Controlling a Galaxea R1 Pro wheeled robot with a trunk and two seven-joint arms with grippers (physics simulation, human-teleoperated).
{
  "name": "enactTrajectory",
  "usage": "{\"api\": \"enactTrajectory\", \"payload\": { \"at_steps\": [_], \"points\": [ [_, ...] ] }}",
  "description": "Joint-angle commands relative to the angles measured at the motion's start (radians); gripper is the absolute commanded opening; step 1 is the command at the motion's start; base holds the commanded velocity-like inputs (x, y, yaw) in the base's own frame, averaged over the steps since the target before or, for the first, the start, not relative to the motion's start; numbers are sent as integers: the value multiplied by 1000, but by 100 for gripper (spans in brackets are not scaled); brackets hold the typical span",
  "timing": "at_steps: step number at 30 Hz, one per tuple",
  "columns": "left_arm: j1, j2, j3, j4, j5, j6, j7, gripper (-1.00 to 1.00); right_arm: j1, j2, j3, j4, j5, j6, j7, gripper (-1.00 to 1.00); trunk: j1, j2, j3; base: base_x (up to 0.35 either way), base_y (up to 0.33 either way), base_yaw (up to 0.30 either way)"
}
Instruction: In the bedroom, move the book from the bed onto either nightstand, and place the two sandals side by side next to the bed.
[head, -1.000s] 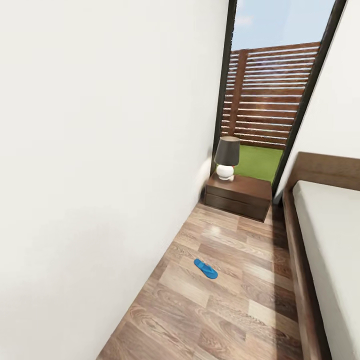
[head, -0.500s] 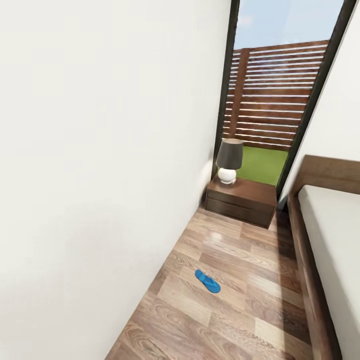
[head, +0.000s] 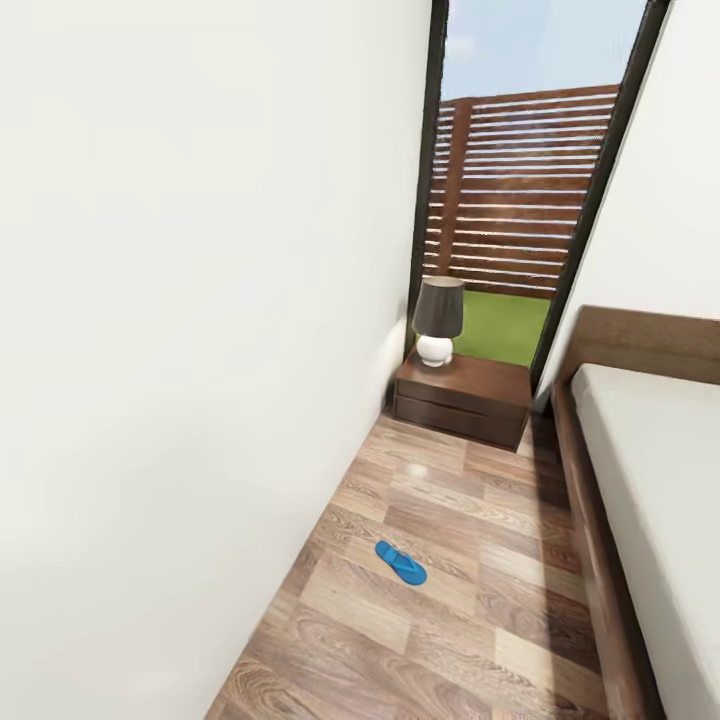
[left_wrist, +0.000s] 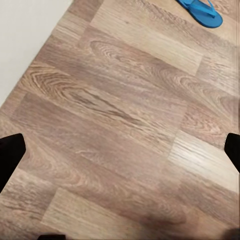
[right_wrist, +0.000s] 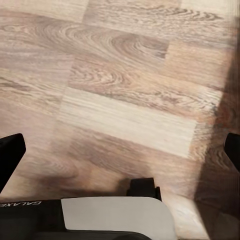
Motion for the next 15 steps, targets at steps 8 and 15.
{"api": "enactTrajectory", "payload": {
  "at_steps": [8, 15],
  "points": [
    [0, 1, -4, 0, 10, -3, -1, 100, -1, 0, 0, 1, -10, -2, 7, 100, 0, 0, -1, 0, 0, -278],
    [0, 1, -4, 0, 10, -3, -1, 100, -1, 0, 0, 1, -9, -2, 7, 100, 0, 0, -1, 0, 0, -279]
  ]
}}
